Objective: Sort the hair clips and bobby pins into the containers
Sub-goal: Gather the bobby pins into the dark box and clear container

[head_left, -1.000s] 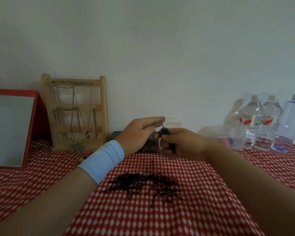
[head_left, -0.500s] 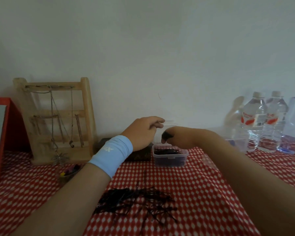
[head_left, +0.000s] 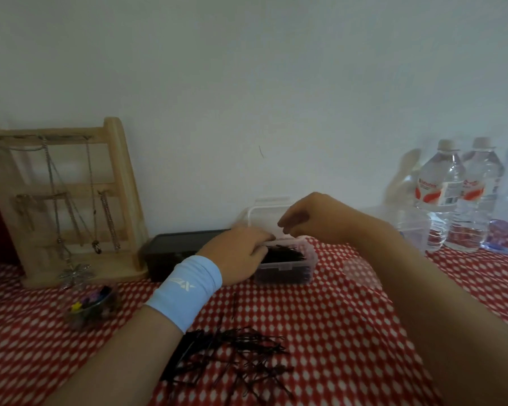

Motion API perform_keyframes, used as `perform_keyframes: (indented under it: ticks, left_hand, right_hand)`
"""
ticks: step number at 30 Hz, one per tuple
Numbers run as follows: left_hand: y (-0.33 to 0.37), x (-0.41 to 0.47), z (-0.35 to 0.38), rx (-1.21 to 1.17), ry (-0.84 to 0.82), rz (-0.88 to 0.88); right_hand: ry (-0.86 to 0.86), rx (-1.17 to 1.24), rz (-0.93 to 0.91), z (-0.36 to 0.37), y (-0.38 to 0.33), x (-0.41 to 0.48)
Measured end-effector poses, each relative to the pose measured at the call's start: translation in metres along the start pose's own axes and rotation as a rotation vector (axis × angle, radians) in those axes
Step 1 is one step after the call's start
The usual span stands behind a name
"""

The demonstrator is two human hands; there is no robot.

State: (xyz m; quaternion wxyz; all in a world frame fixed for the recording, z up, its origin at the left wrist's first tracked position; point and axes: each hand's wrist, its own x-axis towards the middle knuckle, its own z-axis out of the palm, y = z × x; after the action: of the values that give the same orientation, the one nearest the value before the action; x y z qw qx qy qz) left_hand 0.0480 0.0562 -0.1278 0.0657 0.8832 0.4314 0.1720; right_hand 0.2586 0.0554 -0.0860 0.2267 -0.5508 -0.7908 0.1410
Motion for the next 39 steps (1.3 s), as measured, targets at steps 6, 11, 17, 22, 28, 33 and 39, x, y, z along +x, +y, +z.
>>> perform_keyframes:
  ticks: [6,11,17,22,28,33,39]
  left_hand:
    - [0.0,-0.001,0.004,0.122,-0.08,0.036]
    - [0.003,0.001,0.002,0.221,-0.217,0.043]
    - [0.001,0.002,-0.002,0.183,-0.04,-0.004]
    - [-0.007,0.0,-0.002,0.256,-0.13,-0.013]
    - [-0.011,-0.002,-0.023,0.074,0.114,-0.022]
    - [-0.008,-0.02,-0.04,0.045,0.164,-0.056]
    - [-0.014,-0.072,-0.043,0.096,-0.21,-0.128]
  right_hand:
    - [-0.142,-0.226,0.036,0.012,0.003,0.002]
    - [-0.106,-0.319,0.021,0.021,0.006,0.01]
    - [-0.132,-0.272,-0.031,0.021,-0.004,0.007]
    - [-0.139,-0.185,-0.025,0.024,-0.007,0.008]
    - [-0.145,-0.246,-0.049,0.031,-0.013,0.008]
    - [-0.01,-0.246,-0.085,0.029,-0.029,0.006]
    - [-0.311,-0.21,-0.225,0.045,-0.078,-0.012]
